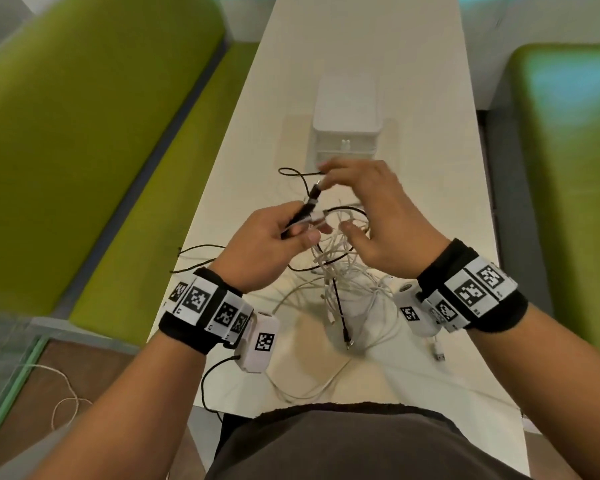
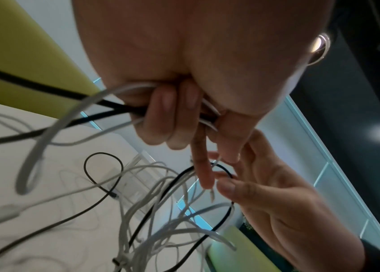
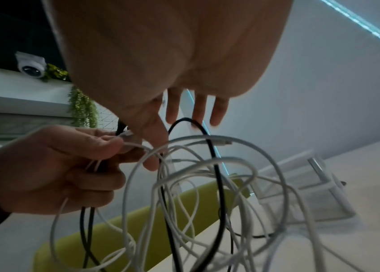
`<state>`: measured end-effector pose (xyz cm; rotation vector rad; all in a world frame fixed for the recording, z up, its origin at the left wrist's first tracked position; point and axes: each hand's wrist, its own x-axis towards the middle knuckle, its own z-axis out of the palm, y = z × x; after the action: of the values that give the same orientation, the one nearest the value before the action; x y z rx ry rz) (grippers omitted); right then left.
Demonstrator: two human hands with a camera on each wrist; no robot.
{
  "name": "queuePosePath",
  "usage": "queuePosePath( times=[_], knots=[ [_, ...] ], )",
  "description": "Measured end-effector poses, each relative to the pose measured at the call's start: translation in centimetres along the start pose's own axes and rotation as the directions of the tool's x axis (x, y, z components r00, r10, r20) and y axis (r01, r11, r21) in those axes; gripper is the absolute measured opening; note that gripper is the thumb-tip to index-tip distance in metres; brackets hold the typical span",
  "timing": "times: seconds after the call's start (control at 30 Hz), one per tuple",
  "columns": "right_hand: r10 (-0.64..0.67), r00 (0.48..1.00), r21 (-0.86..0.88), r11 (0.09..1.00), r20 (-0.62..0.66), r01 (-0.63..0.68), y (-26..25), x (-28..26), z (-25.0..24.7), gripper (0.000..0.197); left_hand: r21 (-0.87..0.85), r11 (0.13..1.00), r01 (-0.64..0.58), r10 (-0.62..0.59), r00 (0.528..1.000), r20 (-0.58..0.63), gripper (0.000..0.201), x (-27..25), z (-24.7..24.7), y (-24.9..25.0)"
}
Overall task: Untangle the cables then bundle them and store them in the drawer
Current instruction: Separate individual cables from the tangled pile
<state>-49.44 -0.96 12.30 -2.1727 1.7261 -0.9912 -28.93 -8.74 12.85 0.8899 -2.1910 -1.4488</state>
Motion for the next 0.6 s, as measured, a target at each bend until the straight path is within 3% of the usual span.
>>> queuePosePath(
  times=[0.07, 0.13, 0.2, 0.3, 0.37, 0.47, 0.6],
  knots=[
    [0.054, 0.987, -0.009, 0.999, 0.149, -0.054, -0.1, 0.5, 0.1, 0.039, 0.027, 0.999, -0.031, 0.030, 0.999, 0.025, 0.025, -0.2, 0.2, -0.1],
    [0.098, 0.971, -0.105, 0.992, 0.217, -0.077, 0.7, 0.7, 0.2, 0.020, 0.089, 0.994, -0.059, 0.054, 0.997, 0.058, 0.021, -0.4, 0.3, -0.5],
    [0.178, 0.950, -0.199, 0.972, 0.257, -0.128, 1.4, 0.6, 0.4, 0.021, 0.137, 0.989, -0.059, 0.052, 0.997, 0.058, 0.028, -1.0, 0.6, -0.8],
    [0.332, 0.911, -0.285, 0.923, 0.244, -0.260, 1.7, 0.0, 0.8, 0.024, 0.122, 0.992, -0.016, 0.020, 0.999, -0.038, 0.036, -1.7, 1.7, -1.2],
    [0.382, 0.907, -0.220, 0.914, 0.178, -0.341, 1.5, -0.3, 1.0, 0.024, 0.092, 0.996, 0.005, 0.009, 0.988, -0.152, 0.029, -1.9, 2.4, -1.3],
    [0.416, 0.908, -0.045, 0.909, 0.040, -0.414, 0.4, -0.1, 0.3, 0.032, -0.053, 0.997, 0.053, -0.066, 0.955, -0.289, 0.037, -1.7, 2.4, -1.2],
    [0.451, 0.883, 0.316, 0.863, -0.127, -0.395, -0.3, 0.2, -2.0, 0.040, -0.137, 0.990, 0.016, -0.063, 0.935, -0.350, 0.041, -1.5, 0.5, -0.4]
  ],
)
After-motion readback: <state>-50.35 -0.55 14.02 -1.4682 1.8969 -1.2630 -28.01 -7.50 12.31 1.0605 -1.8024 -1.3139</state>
